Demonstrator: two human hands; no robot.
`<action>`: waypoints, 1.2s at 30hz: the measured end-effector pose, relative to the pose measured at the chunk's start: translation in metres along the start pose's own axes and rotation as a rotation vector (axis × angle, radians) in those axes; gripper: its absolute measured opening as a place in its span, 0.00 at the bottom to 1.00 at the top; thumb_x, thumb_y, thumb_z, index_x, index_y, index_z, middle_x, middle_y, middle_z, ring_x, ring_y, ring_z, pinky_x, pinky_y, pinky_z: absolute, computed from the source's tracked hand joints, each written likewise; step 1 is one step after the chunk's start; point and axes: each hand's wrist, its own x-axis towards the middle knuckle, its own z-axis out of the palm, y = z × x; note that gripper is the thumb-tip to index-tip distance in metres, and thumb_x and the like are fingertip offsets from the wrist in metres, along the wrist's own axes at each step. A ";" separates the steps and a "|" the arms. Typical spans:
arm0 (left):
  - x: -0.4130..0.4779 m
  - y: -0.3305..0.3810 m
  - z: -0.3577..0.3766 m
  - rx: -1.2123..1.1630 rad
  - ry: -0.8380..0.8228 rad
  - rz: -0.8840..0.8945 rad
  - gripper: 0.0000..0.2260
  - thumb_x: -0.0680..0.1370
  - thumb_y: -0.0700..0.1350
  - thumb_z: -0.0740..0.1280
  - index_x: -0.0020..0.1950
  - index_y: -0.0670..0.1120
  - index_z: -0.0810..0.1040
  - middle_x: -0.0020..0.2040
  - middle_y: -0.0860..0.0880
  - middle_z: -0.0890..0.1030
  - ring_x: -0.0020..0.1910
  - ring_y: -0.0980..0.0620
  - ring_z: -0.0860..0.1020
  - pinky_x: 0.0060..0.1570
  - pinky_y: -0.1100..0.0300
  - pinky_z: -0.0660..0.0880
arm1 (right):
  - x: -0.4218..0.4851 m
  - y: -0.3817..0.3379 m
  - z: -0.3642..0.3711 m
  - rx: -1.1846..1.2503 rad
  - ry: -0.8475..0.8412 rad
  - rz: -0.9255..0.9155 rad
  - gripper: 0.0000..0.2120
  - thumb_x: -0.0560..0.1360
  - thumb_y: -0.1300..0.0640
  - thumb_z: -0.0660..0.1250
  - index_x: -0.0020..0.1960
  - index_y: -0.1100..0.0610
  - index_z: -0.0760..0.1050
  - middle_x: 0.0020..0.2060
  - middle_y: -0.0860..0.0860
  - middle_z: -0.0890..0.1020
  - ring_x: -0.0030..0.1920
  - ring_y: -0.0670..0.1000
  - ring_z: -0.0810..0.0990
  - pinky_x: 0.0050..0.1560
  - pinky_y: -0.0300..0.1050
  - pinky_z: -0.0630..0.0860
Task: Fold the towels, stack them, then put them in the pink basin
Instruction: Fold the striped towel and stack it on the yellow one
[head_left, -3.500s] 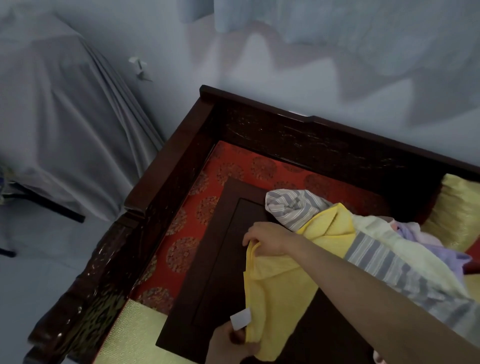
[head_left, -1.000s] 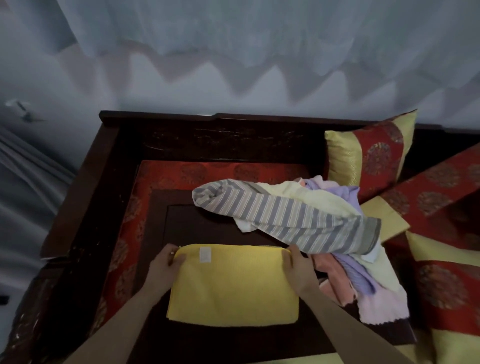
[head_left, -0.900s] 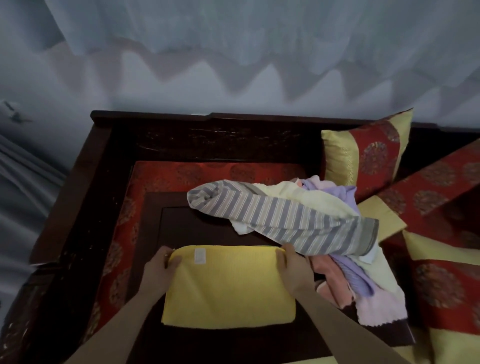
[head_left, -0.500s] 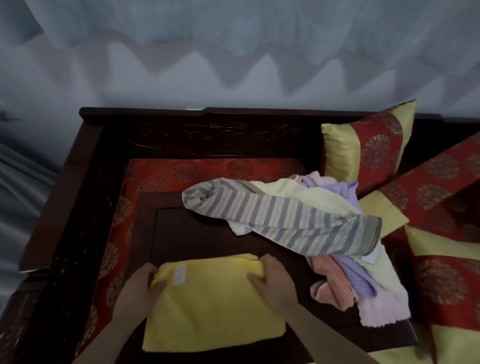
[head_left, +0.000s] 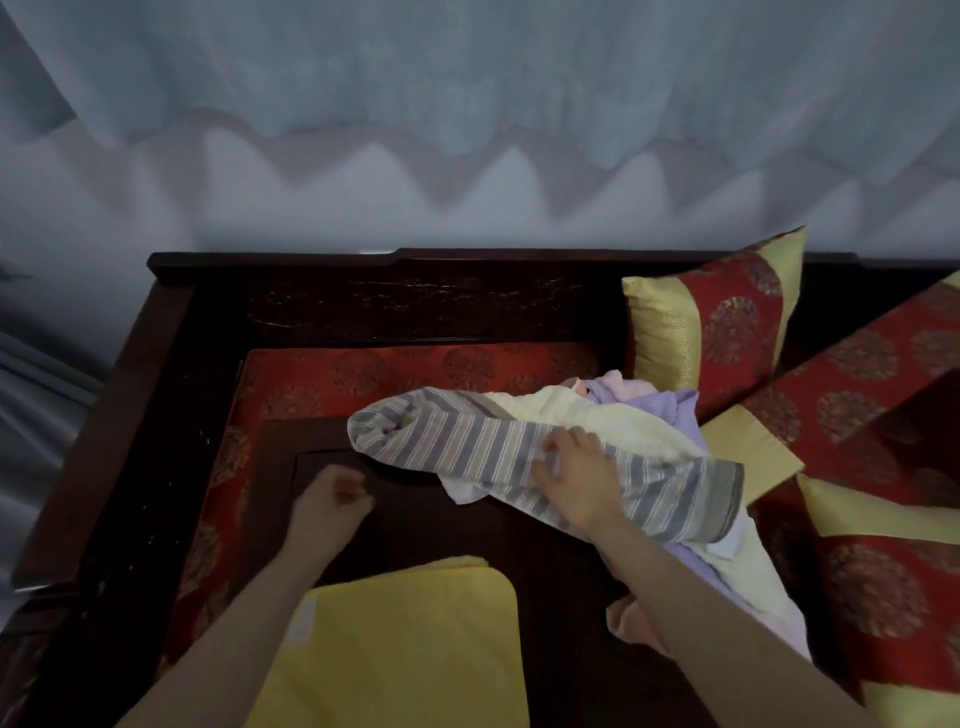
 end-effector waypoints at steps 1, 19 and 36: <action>0.001 0.019 0.021 -0.199 -0.089 -0.104 0.09 0.74 0.36 0.68 0.53 0.41 0.76 0.48 0.41 0.80 0.44 0.47 0.78 0.48 0.55 0.74 | 0.015 0.005 -0.009 -0.013 0.004 0.023 0.13 0.74 0.49 0.63 0.54 0.55 0.74 0.53 0.53 0.76 0.57 0.56 0.72 0.52 0.52 0.70; 0.012 0.095 0.139 -1.055 -0.240 -0.392 0.09 0.72 0.38 0.63 0.32 0.46 0.72 0.30 0.49 0.70 0.29 0.53 0.69 0.34 0.60 0.71 | 0.043 0.044 -0.027 0.164 -0.143 -0.034 0.15 0.77 0.47 0.60 0.38 0.56 0.72 0.31 0.49 0.77 0.33 0.51 0.76 0.39 0.50 0.73; -0.048 0.221 -0.066 -1.131 -0.680 0.293 0.30 0.54 0.41 0.69 0.57 0.43 0.80 0.54 0.41 0.82 0.52 0.41 0.80 0.55 0.48 0.76 | 0.091 -0.074 -0.155 1.349 -0.763 0.123 0.29 0.74 0.32 0.57 0.66 0.48 0.75 0.63 0.53 0.79 0.64 0.56 0.76 0.67 0.57 0.69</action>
